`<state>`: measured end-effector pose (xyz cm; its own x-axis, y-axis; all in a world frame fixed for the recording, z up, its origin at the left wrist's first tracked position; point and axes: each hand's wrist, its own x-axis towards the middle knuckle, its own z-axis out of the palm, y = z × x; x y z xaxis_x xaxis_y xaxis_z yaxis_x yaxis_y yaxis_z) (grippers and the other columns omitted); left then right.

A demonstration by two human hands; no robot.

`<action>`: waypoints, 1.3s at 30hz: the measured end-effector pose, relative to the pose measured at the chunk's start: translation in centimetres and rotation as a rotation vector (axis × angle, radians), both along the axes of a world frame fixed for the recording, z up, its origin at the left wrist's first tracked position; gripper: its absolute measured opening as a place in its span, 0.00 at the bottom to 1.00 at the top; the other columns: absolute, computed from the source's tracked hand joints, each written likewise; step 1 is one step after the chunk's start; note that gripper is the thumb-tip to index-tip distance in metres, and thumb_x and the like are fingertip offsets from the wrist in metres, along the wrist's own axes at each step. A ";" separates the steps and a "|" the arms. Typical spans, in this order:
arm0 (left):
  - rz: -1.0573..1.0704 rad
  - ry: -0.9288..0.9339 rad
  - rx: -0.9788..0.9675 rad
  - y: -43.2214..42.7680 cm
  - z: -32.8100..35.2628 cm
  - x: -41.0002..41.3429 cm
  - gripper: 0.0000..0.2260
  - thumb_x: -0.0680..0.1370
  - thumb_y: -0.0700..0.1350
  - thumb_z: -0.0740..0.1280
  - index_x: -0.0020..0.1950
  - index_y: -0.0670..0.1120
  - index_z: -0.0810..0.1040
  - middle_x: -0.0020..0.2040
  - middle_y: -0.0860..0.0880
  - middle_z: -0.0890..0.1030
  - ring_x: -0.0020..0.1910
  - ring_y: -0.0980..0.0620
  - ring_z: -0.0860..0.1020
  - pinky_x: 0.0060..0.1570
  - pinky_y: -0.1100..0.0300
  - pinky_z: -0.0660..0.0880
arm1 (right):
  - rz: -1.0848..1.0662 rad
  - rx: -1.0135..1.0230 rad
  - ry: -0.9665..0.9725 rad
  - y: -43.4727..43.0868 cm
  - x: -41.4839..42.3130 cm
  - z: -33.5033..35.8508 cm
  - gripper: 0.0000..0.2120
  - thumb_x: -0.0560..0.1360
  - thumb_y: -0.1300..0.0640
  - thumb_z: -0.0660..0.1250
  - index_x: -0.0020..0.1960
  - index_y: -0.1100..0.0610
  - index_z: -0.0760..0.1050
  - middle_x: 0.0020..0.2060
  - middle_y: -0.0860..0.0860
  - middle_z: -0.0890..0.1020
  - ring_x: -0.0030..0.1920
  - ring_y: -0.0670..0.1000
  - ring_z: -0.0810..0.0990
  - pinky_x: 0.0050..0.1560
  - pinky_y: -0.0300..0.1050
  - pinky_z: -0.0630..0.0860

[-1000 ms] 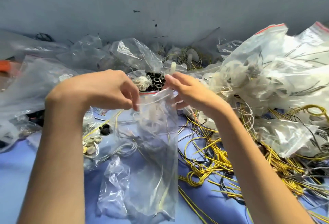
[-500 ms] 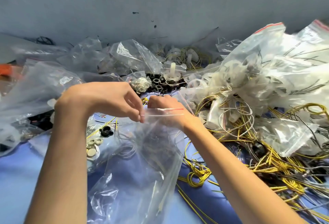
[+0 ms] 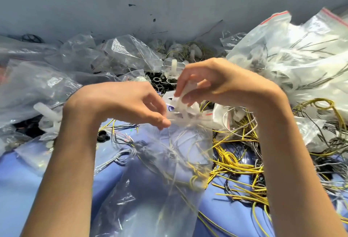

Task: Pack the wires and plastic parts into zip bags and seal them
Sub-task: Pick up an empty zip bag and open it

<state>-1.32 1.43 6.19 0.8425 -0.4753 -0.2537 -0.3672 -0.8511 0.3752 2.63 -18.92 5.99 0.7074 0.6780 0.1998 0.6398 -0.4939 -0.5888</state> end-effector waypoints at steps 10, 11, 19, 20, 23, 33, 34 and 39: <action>-0.063 -0.029 -0.129 -0.4 0.2 -0.4 0.16 0.65 0.68 0.64 0.38 0.57 0.80 0.38 0.53 0.82 0.44 0.53 0.80 0.50 0.48 0.76 | 0.065 -0.271 0.201 -0.2 -0.7 0.1 0.14 0.70 0.67 0.70 0.52 0.53 0.78 0.37 0.46 0.85 0.37 0.44 0.81 0.46 0.44 0.76; -0.072 -0.042 -0.143 -0.6 0.1 -0.4 0.15 0.66 0.67 0.65 0.38 0.57 0.80 0.36 0.51 0.81 0.40 0.52 0.79 0.47 0.48 0.75 | 0.080 -0.261 0.215 -0.1 -0.9 0.2 0.14 0.70 0.68 0.69 0.52 0.54 0.78 0.37 0.47 0.84 0.37 0.43 0.79 0.45 0.44 0.76; -0.089 -0.097 -0.308 -0.4 0.6 -0.9 0.15 0.70 0.64 0.66 0.41 0.54 0.81 0.34 0.56 0.80 0.33 0.59 0.75 0.39 0.66 0.71 | 0.245 0.007 0.392 -0.2 -1.3 0.1 0.08 0.76 0.63 0.65 0.53 0.66 0.75 0.42 0.58 0.83 0.42 0.49 0.80 0.44 0.48 0.74; -0.063 -0.129 -0.336 -0.2 0.7 -0.9 0.13 0.71 0.61 0.66 0.42 0.52 0.80 0.35 0.57 0.80 0.34 0.60 0.76 0.40 0.66 0.72 | 0.249 0.037 0.401 -0.1 -1.3 0.1 0.07 0.76 0.61 0.65 0.52 0.64 0.75 0.40 0.53 0.83 0.41 0.47 0.80 0.43 0.43 0.74; -0.001 -0.211 -0.331 0.1 0.7 -0.8 0.13 0.72 0.58 0.65 0.43 0.49 0.79 0.39 0.55 0.82 0.40 0.57 0.77 0.46 0.52 0.72 | 0.250 0.046 0.439 0.2 -1.0 -0.3 0.08 0.76 0.62 0.65 0.53 0.65 0.76 0.41 0.50 0.82 0.42 0.45 0.81 0.43 0.39 0.77; 0.013 -0.159 -0.247 0.0 0.5 -0.6 0.12 0.72 0.60 0.68 0.40 0.52 0.78 0.40 0.57 0.82 0.40 0.55 0.78 0.47 0.51 0.73 | 0.148 -0.020 0.327 0.4 -0.3 -0.6 0.08 0.79 0.59 0.61 0.51 0.59 0.79 0.41 0.50 0.84 0.40 0.43 0.81 0.41 0.34 0.76; 0.020 -0.133 -0.228 0.1 0.5 -0.6 0.13 0.72 0.61 0.68 0.39 0.52 0.78 0.42 0.54 0.83 0.44 0.51 0.80 0.50 0.47 0.74 | 0.088 0.014 0.274 0.4 0.0 -0.6 0.09 0.79 0.59 0.62 0.53 0.61 0.78 0.41 0.51 0.83 0.40 0.43 0.81 0.41 0.34 0.76; 0.091 -0.047 -0.072 0.2 0.2 -0.3 0.17 0.65 0.65 0.64 0.40 0.55 0.83 0.40 0.51 0.82 0.43 0.52 0.78 0.42 0.63 0.73 | -0.144 0.067 0.010 -0.1 1.5 -0.8 0.09 0.79 0.56 0.64 0.51 0.59 0.80 0.43 0.50 0.85 0.43 0.46 0.83 0.48 0.47 0.77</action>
